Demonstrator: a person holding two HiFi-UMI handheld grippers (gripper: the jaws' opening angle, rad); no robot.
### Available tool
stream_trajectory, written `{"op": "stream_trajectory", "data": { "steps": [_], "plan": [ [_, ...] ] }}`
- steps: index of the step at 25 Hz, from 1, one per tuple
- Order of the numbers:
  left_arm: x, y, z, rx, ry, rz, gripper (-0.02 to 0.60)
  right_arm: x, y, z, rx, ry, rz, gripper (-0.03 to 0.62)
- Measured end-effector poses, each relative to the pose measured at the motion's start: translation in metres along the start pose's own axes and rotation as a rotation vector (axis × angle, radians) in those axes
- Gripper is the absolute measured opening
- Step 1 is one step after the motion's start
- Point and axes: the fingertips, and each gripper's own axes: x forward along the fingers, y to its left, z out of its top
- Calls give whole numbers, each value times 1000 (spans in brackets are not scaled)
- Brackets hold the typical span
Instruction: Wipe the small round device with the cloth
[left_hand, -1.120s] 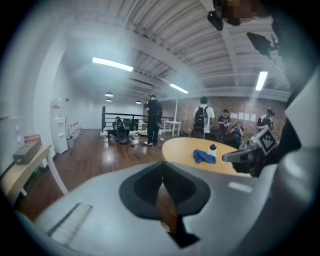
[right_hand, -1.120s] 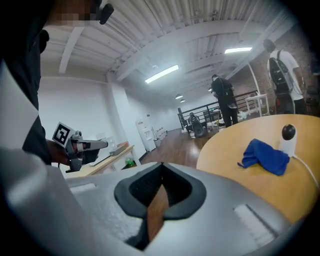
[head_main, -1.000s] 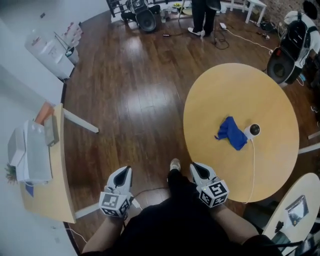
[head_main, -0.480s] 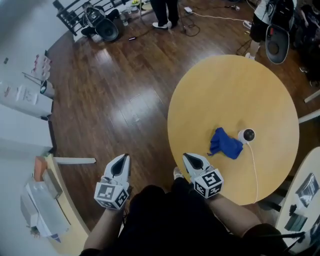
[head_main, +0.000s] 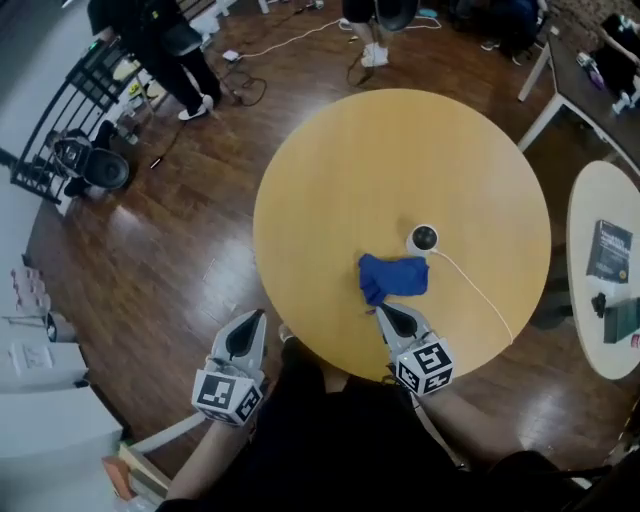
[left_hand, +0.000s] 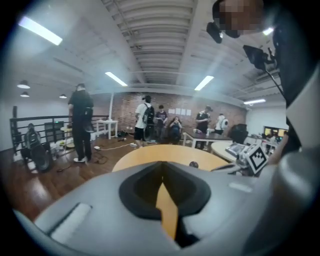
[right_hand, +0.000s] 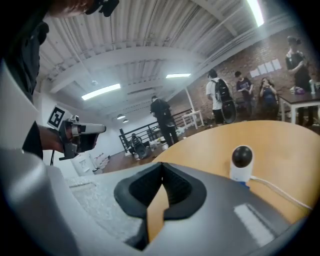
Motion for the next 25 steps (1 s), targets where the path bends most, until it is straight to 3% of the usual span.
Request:
{"op": "stream_trajectory", "data": {
  "steps": [6,13,21,25],
  "plan": [
    [54,-30,42,104,-16,-335,3,-52,-9,18,63,-68,-306,2],
    [90,-35,56,176,-5,-555,3,-64,-2,33,106,-130,-515,2],
    [119,-34,35,206,26,-768,3,-51,43,47,-2,-127,-625,2],
    [126,-51,30,215,43,-888,4,-55,68,47,10,-139,-650,2]
  ]
}}
